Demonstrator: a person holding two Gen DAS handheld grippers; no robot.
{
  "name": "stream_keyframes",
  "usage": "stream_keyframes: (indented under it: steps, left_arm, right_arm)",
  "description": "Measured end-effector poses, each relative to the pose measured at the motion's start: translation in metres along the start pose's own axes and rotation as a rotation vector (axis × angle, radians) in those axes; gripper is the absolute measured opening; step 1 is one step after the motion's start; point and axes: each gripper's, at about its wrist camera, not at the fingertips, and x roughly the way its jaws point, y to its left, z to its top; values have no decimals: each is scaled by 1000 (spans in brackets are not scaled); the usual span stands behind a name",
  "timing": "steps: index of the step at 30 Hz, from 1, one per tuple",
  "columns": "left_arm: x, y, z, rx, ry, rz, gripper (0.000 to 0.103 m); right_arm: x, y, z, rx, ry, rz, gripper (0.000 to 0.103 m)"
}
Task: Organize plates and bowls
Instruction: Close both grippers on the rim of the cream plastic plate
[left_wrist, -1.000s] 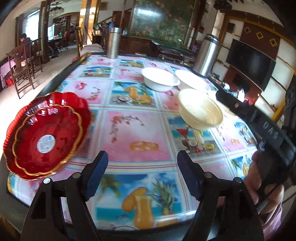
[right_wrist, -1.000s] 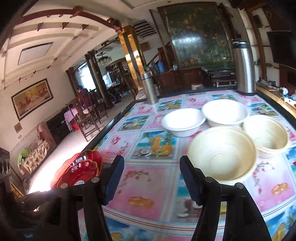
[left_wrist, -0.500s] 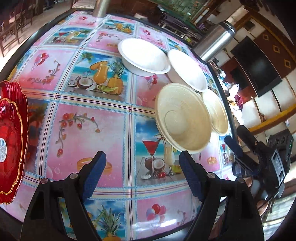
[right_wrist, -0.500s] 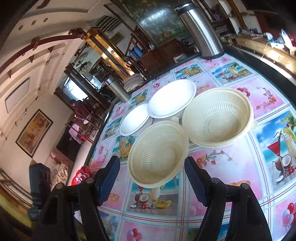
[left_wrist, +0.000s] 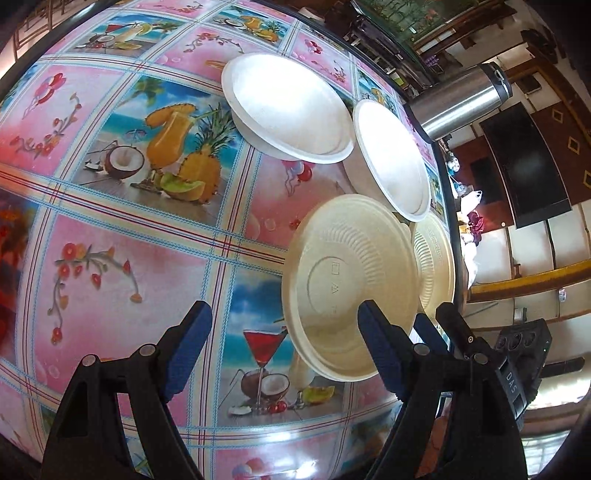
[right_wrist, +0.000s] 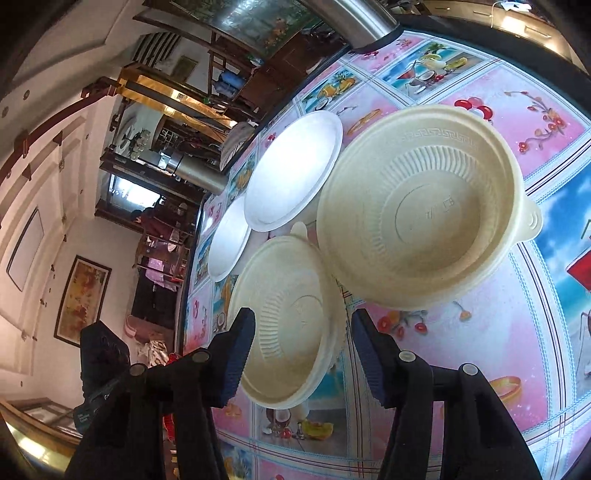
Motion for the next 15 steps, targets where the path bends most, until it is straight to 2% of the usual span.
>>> stream_keyframes:
  steps: [6,9,12,15]
  left_arm:
    - [6,-14,-1,32,11,-55,81]
    - [3,-16,-4,32,-24,-79,81]
    - [-4,-18,-6,31,-77,-111,81]
    - [-8,-22,-6,39,-118,-111,81]
  right_arm:
    - [5,-10,0,25,7,35,57]
    - [8,-13,-1,40,21,52,57]
    - [6,-7,-3,13,-4,54,58]
    - [7,-8,-3,21,-8,64,58]
